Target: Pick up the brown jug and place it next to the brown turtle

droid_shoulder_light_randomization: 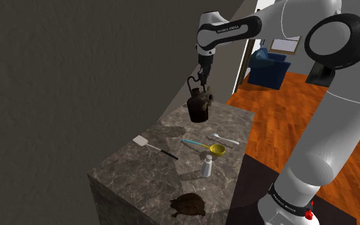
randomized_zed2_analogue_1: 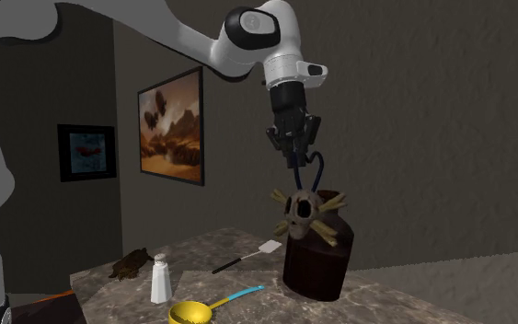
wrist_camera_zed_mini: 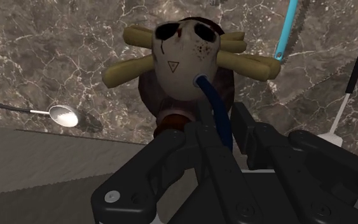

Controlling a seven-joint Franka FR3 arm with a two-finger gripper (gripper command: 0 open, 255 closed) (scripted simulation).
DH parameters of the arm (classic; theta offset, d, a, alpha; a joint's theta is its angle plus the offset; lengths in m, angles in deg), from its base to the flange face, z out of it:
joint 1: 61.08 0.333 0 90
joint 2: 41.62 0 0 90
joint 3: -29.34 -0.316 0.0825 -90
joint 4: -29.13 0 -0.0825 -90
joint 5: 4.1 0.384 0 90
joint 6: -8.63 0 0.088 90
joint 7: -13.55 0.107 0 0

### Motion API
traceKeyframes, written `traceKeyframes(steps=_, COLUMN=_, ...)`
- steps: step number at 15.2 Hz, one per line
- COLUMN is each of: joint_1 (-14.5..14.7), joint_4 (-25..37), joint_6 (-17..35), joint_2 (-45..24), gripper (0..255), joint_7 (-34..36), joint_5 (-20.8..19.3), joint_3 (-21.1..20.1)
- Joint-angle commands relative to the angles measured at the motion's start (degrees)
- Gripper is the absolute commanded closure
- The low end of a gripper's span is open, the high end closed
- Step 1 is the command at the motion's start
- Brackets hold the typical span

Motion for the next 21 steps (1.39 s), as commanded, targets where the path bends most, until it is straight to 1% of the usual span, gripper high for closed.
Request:
traceKeyframes(steps=1, joint_1=0.04, joint_4=1.61, joint_6=-1.48, joint_2=0.14, gripper=255, joint_7=-0.23, joint_5=0.06, joint_3=-0.04)
traceKeyframes(steps=5, joint_1=0.08, joint_4=4.43, joint_6=-4.24, joint_2=0.10, gripper=255, joint_7=-0.68, joint_5=0.20, joint_3=-0.08)
traceKeyframes(steps=13, joint_1=5.31, joint_4=-0.42, joint_6=-5.85, joint_2=4.58, gripper=255, joint_7=10.16, joint_5=-0.58, joint_3=-5.65)
traceKeyframes(steps=21, joint_1=10.41, joint_4=-0.90, joint_6=-8.24, joint_2=5.39, gripper=255, joint_7=20.87, joint_5=-0.22, joint_3=-11.59)
